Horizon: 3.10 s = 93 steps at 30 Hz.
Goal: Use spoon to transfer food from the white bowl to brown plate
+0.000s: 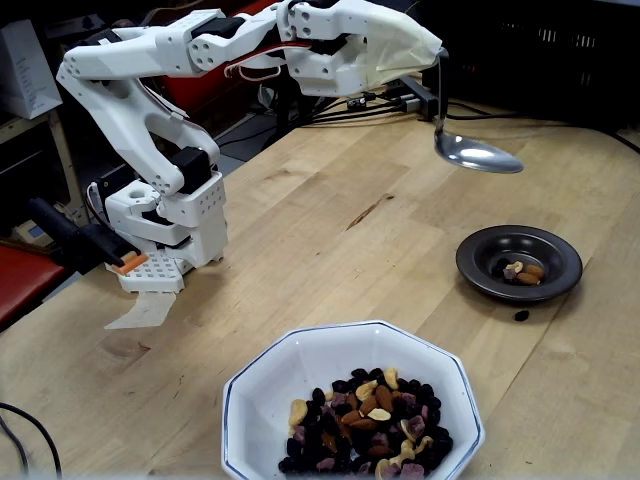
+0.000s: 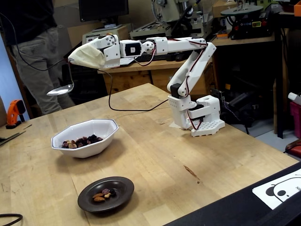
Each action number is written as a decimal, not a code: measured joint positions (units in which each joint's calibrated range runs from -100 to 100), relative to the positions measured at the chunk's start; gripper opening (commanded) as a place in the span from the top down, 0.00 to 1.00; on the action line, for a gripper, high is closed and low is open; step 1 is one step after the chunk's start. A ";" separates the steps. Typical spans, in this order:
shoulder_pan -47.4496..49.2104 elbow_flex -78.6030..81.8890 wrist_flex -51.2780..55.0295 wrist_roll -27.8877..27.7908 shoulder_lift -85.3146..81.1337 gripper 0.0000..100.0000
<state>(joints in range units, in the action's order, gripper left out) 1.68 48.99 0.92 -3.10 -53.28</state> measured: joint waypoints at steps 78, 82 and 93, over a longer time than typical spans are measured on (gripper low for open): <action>-23.28 50.42 -25.69 -1.81 -20.18 0.96; -22.70 50.42 -25.69 -4.20 -19.32 0.96; -22.12 50.42 -25.69 -7.91 -16.92 0.96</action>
<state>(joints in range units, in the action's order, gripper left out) -20.44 99.41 -24.77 -11.01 -70.20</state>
